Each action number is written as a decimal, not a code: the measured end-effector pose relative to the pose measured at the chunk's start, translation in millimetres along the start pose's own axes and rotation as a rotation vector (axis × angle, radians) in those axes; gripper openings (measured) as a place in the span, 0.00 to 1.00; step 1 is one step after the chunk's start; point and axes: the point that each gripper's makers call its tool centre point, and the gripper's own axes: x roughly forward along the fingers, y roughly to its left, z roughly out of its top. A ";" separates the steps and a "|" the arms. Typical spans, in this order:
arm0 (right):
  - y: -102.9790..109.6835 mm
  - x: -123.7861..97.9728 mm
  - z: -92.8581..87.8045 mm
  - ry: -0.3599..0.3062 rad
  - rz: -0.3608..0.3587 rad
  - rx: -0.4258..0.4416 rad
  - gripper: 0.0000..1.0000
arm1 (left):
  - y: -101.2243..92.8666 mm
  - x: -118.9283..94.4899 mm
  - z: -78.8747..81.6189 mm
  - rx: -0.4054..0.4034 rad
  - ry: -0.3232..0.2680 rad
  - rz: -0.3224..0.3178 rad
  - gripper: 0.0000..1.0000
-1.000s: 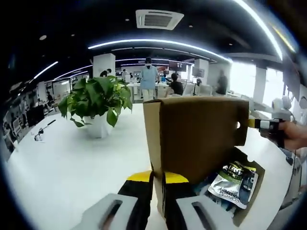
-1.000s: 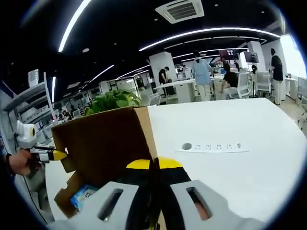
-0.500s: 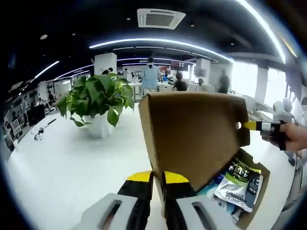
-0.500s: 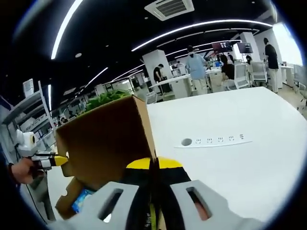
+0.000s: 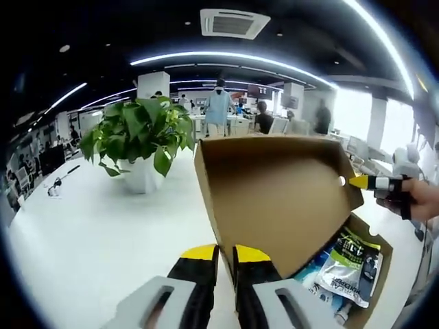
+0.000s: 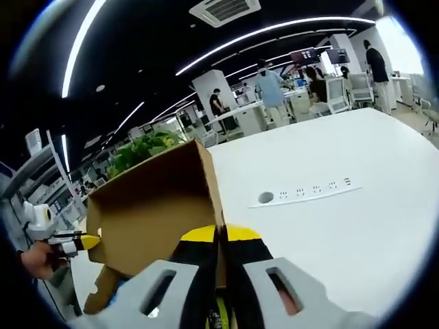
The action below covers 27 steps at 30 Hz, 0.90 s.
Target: Operate the shoe box by opening the lid, removing the specified soft item, and placing it in the target area until the item is outside and the box remains undamaged.
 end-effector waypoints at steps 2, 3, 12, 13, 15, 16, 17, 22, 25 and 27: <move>-0.7 2.1 -0.5 0.001 -0.003 0.007 0.01 | 0.7 1.8 -0.8 -0.002 0.006 0.000 0.08; -0.8 3.7 -1.4 0.006 -0.003 0.015 0.01 | 1.1 2.4 -1.6 -0.002 0.012 0.001 0.08; 6.2 14.6 -15.0 0.045 -0.007 0.071 0.01 | 12.6 -1.1 -20.6 -0.035 0.075 0.027 0.08; 6.3 14.9 -15.7 0.048 -0.005 0.071 0.01 | 14.0 -1.5 -22.4 -0.041 0.079 0.026 0.08; 5.7 16.3 -20.0 0.069 -0.002 0.065 0.01 | 14.8 -1.0 -25.6 -0.045 0.087 0.026 0.08; 5.2 17.3 -22.0 0.078 -0.002 0.063 0.01 | 14.8 -0.5 -26.6 -0.045 0.090 0.025 0.09; 4.2 18.6 -25.5 0.092 -0.004 0.061 0.01 | 14.7 1.2 -30.9 -0.048 0.108 0.023 0.09; -3.7 21.8 -37.9 0.144 -0.011 0.057 0.01 | 16.1 6.0 -36.1 -0.072 0.136 0.018 0.10; -5.4 21.6 -42.6 0.165 -0.014 0.059 0.01 | 14.5 8.5 -41.3 -0.065 0.155 0.016 0.10; -5.7 21.1 -46.2 0.178 -0.015 0.055 0.02 | 12.8 9.8 -44.8 -0.069 0.166 0.011 0.11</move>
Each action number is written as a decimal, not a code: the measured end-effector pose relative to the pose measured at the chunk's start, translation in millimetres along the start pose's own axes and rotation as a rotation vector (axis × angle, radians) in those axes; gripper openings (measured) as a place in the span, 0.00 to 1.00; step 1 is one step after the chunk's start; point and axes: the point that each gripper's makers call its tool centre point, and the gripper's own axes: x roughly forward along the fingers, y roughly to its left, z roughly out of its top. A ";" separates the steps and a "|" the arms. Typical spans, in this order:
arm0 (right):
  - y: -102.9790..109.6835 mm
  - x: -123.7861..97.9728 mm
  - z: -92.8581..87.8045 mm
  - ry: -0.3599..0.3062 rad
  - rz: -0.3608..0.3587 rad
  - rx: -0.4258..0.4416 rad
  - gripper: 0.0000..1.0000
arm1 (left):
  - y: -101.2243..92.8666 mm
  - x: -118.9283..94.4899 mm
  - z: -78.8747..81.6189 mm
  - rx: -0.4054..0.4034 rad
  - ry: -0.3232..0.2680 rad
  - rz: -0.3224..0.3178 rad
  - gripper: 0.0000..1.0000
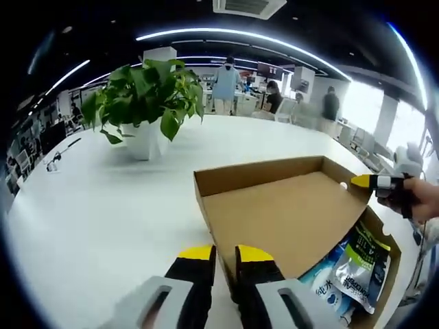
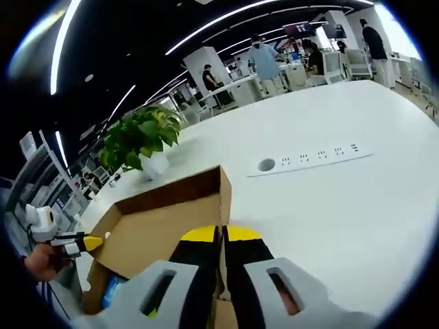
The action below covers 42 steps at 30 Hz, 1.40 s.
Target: Operate the shoe box by opening the lid, removing the specified soft item, and placing it in the target area until the item is outside and the box remains undamaged.
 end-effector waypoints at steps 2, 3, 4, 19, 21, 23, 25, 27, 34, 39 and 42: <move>-1.2 0.3 -4.0 0.015 -0.005 -0.001 0.02 | -0.9 0.8 -3.2 -0.002 0.010 -0.002 0.12; -1.8 0.3 -5.5 0.020 -0.007 0.000 0.03 | -1.7 1.0 -5.5 -0.003 0.016 -0.003 0.12; -1.9 0.3 -6.0 0.022 -0.007 0.000 0.03 | -2.0 1.1 -6.6 -0.004 0.018 -0.003 0.12; -4.1 0.0 -15.9 0.060 -0.017 0.003 0.05 | -4.4 0.8 -16.1 -0.030 0.042 -0.013 0.13; -3.4 -1.1 -17.1 0.064 -0.020 -0.004 0.05 | -4.5 0.4 -16.8 -0.034 0.044 -0.015 0.13; -3.8 -3.2 -19.2 0.074 -0.025 -0.004 0.05 | -4.8 -0.3 -17.1 -0.035 0.042 -0.017 0.13; -3.5 -4.3 -19.8 0.077 -0.025 0.001 0.05 | -5.1 -1.7 -16.5 -0.041 0.038 -0.019 0.13; -2.6 -6.6 -20.5 0.080 -0.022 -0.004 0.05 | -5.9 -3.8 -15.8 -0.039 0.030 -0.023 0.13; 0.1 -16.7 -23.1 0.084 -0.021 -0.009 0.06 | -6.0 -12.6 -16.2 -0.045 0.019 -0.030 0.12; 2.7 -24.1 -24.3 0.086 -0.016 -0.012 0.08 | -5.7 -20.1 -16.3 -0.049 0.008 -0.032 0.12; 3.1 -32.4 -30.6 0.109 -0.017 -0.012 0.11 | -3.9 -28.6 -18.2 -0.069 -0.006 -0.031 0.12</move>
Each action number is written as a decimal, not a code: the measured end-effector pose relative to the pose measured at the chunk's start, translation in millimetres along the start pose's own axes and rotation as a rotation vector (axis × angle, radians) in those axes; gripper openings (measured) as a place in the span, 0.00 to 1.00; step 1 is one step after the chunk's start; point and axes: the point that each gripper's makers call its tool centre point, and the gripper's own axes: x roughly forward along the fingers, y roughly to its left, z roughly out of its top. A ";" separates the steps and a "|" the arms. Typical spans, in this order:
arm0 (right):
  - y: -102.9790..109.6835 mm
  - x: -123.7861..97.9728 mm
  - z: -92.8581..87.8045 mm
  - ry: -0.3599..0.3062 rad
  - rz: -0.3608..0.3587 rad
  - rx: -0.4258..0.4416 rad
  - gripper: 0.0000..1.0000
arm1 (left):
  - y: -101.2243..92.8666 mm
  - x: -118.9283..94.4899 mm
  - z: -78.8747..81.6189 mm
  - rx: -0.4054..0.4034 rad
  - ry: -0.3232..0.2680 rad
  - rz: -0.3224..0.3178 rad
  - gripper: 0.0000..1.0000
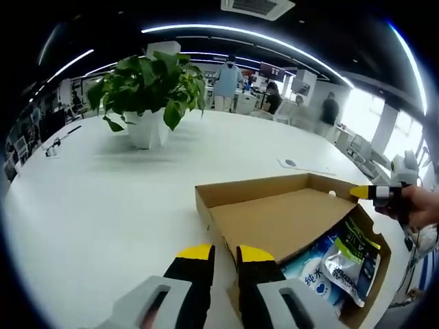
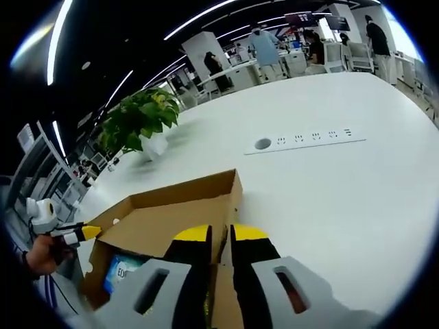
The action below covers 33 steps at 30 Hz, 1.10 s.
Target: Operate the shoe box by opening the lid, removing the specified soft item, and placing it in the target area until the item is outside and the box remains undamaged.
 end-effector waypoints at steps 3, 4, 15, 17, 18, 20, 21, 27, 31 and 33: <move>0.6 -7.1 -3.9 -0.001 0.002 -0.009 0.14 | 1.3 -9.2 -3.7 -0.011 -0.012 0.000 0.13; 0.3 -10.5 -5.9 -0.002 0.003 -0.010 0.14 | 1.7 -13.2 -6.1 -0.015 -0.014 0.000 0.13; 6.4 -45.5 -10.4 -0.052 0.027 -0.053 0.17 | 9.6 -47.7 -30.7 -0.054 -0.024 0.004 0.20; 6.8 -50.6 -12.3 -0.057 0.032 -0.062 0.17 | 9.9 -52.1 -33.1 -0.053 -0.028 0.004 0.21; 7.1 -52.2 -13.2 -0.058 0.034 -0.063 0.17 | 9.8 -55.5 -35.0 -0.054 -0.031 0.003 0.22; 8.1 -55.2 -15.1 -0.060 0.039 -0.064 0.17 | 9.3 -60.5 -38.2 -0.059 -0.033 0.000 0.23; 9.0 -56.9 -16.0 -0.063 0.043 -0.061 0.17 | 9.1 -62.9 -40.0 -0.059 -0.036 -0.001 0.23; 21.1 -64.5 -19.1 -0.073 0.073 -0.074 0.18 | 7.5 -74.5 -50.5 -0.073 -0.038 -0.006 0.26; 31.4 -69.3 -23.6 -0.070 0.098 -0.084 0.19 | 5.3 -80.9 -55.6 -0.094 -0.047 -0.015 0.26; 36.2 -70.9 -25.6 -0.071 0.108 -0.084 0.20 | 2.3 -84.7 -57.7 -0.098 -0.052 -0.018 0.27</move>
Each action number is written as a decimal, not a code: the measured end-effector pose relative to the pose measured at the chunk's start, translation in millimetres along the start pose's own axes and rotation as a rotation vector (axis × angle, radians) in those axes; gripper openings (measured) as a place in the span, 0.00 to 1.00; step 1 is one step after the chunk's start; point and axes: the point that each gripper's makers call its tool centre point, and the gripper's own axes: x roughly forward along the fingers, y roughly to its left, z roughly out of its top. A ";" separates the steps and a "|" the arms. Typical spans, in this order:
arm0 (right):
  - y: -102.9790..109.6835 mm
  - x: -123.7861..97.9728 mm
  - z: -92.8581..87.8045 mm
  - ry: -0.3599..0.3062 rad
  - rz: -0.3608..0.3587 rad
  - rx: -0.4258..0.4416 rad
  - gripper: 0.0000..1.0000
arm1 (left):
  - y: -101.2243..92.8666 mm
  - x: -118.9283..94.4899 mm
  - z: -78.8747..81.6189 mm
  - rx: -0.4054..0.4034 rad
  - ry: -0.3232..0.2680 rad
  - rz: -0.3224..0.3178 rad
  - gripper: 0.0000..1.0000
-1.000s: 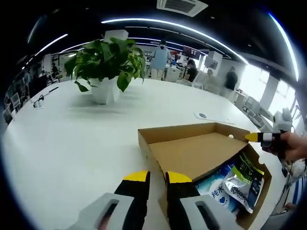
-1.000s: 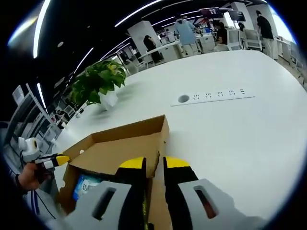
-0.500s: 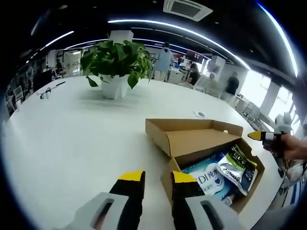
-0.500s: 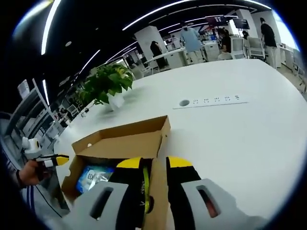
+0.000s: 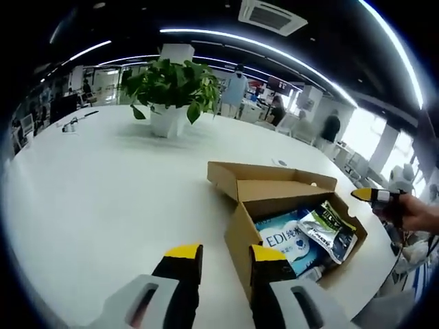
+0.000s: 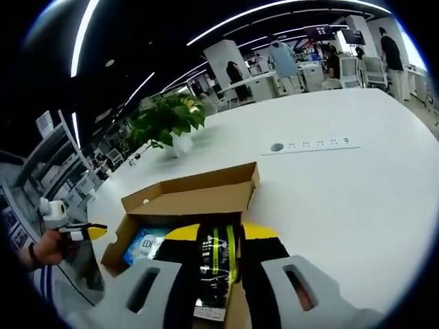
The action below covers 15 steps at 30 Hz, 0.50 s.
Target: Operate the shoe box by opening the lid, removing the specified soft item, and placing it in the target area until the item is outside and the box remains undamaged.
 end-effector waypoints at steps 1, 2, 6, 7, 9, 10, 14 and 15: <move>2.0 -0.5 -0.4 -0.002 0.003 -0.002 0.20 | -1.4 -1.4 -0.7 0.000 -0.002 -0.003 0.27; 4.5 -0.9 -0.9 -0.004 0.008 -0.004 0.20 | -4.7 -3.4 -1.8 -0.007 -0.004 -0.014 0.27; 17.3 -3.0 -4.9 -0.009 0.038 -0.021 0.22 | -9.4 -10.4 0.1 -0.018 -0.028 -0.025 0.28; 20.1 -3.4 -7.5 -0.003 0.042 -0.031 0.22 | -11.1 -11.9 1.3 -0.013 -0.034 -0.029 0.28; 23.6 -4.1 -10.9 0.002 0.049 -0.041 0.22 | -15.3 -14.9 2.8 0.001 -0.044 -0.038 0.28; 25.0 -4.4 -12.2 0.005 0.054 -0.040 0.22 | -17.5 -15.8 3.3 0.003 -0.049 -0.046 0.29; 29.5 -4.8 -18.1 0.011 0.065 -0.043 0.22 | -27.3 -17.6 1.3 0.011 -0.055 -0.074 0.30; 30.2 -3.3 -22.6 0.022 0.070 -0.044 0.22 | -30.9 -17.4 -1.3 0.014 -0.053 -0.082 0.30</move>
